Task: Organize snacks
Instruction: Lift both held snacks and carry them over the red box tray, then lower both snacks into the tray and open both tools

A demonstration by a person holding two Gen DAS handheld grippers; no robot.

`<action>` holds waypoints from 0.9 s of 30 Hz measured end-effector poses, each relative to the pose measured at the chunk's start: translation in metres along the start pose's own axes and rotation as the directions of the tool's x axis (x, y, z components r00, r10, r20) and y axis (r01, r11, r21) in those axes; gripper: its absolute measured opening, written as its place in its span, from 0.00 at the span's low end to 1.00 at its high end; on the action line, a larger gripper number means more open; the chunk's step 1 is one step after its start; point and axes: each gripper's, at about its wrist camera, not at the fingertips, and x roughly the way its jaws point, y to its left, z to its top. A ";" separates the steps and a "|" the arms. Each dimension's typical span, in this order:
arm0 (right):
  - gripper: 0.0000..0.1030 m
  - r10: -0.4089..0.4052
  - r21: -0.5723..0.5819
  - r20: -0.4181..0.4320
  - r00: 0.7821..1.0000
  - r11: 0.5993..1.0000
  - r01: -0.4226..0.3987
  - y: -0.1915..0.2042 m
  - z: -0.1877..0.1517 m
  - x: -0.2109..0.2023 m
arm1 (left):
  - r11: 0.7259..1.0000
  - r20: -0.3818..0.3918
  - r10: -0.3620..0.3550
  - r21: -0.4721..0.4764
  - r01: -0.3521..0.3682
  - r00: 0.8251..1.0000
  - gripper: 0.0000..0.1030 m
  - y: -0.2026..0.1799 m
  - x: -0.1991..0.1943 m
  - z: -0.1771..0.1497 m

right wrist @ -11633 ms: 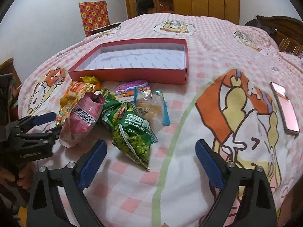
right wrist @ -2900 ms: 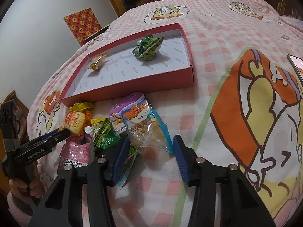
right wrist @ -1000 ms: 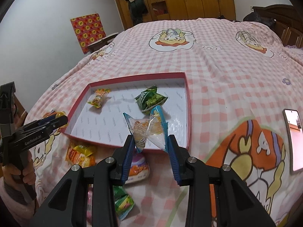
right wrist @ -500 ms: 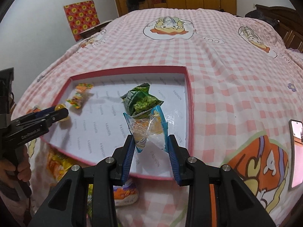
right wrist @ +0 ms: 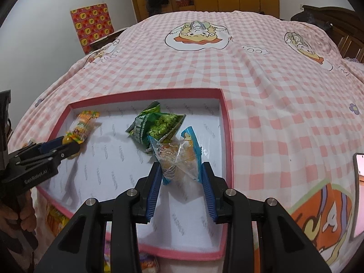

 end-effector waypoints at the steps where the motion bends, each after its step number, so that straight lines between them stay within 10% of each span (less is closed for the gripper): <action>1: 0.35 -0.001 -0.001 0.004 1.000 1.000 0.001 0.000 0.002 0.001 | 1.000 0.005 0.006 0.002 -0.006 1.000 0.46 -0.001 0.001 0.001; 27: 0.36 -0.030 -0.049 0.019 0.999 0.998 0.031 0.007 0.014 0.022 | 0.997 0.038 0.048 0.054 -0.050 0.998 0.48 -0.007 0.008 0.002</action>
